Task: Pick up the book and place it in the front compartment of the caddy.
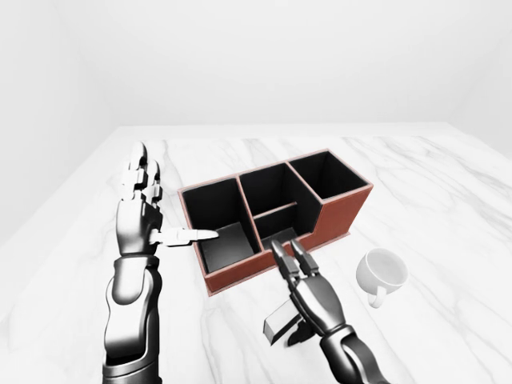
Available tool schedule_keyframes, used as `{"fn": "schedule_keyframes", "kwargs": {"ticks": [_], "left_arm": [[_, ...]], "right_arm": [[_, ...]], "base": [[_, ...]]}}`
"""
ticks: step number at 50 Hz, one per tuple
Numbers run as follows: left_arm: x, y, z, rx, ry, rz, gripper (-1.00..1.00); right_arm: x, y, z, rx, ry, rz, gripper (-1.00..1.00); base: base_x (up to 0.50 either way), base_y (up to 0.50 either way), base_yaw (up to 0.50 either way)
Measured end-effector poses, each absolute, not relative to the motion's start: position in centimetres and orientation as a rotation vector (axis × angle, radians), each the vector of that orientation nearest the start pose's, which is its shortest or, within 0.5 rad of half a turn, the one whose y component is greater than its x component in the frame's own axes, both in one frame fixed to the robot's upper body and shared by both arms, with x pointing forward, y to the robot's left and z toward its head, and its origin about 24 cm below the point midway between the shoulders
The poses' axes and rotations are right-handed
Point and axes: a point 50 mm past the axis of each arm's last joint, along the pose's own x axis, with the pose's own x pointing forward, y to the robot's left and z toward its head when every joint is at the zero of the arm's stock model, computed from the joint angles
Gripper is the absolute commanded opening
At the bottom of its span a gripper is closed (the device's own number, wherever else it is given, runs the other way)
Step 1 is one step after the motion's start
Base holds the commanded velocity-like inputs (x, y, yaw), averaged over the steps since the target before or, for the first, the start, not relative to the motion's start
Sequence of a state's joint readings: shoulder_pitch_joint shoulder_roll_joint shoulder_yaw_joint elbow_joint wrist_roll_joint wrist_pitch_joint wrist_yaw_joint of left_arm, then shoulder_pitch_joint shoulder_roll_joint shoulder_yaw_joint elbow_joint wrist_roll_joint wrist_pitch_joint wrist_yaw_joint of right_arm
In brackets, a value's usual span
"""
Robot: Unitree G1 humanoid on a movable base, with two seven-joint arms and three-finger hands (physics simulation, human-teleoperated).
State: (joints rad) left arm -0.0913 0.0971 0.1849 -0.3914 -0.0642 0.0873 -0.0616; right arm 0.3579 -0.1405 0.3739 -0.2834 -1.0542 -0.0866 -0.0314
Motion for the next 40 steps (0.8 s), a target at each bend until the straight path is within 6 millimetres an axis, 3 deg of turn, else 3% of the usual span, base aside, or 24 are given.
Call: {"fn": "schedule_keyframes", "kwargs": {"ticks": [40], "left_arm": [[25.1,19.4,14.9,0.062,-0.398,0.07,1.0]], "right_arm": [[17.4,-9.3,2.0,-1.075,-0.137,0.336,1.0]], "base": [[0.0,0.0,0.0]]}}
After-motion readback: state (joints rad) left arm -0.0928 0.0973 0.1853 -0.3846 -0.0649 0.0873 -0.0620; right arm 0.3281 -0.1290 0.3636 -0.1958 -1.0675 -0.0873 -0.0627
